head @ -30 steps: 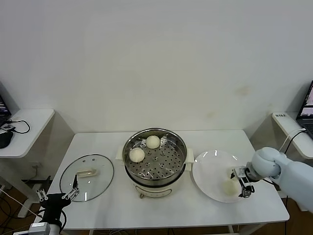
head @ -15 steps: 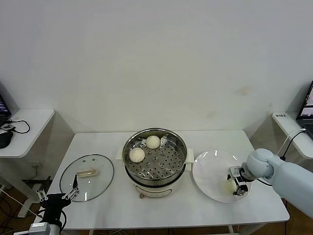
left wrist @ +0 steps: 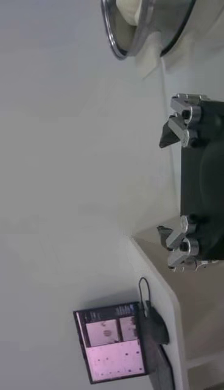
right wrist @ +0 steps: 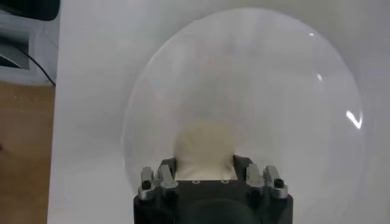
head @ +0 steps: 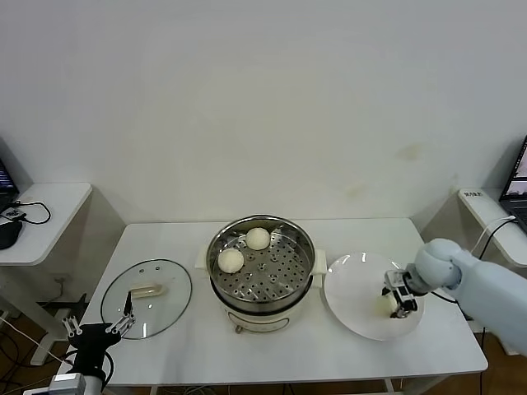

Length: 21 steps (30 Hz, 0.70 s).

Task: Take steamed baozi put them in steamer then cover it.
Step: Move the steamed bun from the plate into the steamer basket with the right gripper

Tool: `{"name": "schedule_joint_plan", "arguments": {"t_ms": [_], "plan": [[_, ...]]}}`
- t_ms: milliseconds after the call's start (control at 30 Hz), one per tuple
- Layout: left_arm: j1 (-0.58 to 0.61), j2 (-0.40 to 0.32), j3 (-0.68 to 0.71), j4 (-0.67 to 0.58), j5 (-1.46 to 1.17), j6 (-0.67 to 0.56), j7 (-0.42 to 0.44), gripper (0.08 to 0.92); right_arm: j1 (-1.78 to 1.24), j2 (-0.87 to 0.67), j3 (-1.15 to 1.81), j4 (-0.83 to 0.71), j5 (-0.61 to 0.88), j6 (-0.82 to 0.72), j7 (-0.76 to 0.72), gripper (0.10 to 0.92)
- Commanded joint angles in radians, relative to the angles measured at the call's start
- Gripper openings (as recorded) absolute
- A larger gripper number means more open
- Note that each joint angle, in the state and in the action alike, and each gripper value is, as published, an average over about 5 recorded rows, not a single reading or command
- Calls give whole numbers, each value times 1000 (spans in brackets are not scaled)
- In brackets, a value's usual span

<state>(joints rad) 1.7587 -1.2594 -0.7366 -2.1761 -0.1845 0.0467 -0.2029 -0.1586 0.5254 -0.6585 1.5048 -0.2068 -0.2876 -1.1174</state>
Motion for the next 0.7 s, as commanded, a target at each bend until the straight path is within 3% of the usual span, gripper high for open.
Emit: {"name": "schedule_joint_plan", "arguments": {"t_ms": [33,367,700], "plan": [[-1,1,2,-2,-1,-1,0,823,342,-6,-96,2,133,-4,-24,594],[-8,13,5,-5,-9,-1,-1,823,733,164,-289,-24,296,-17,-16,596],[-15,10,7,0,-9,0,-1,823,792,369,-437,57,407,-15,32,600]]}}
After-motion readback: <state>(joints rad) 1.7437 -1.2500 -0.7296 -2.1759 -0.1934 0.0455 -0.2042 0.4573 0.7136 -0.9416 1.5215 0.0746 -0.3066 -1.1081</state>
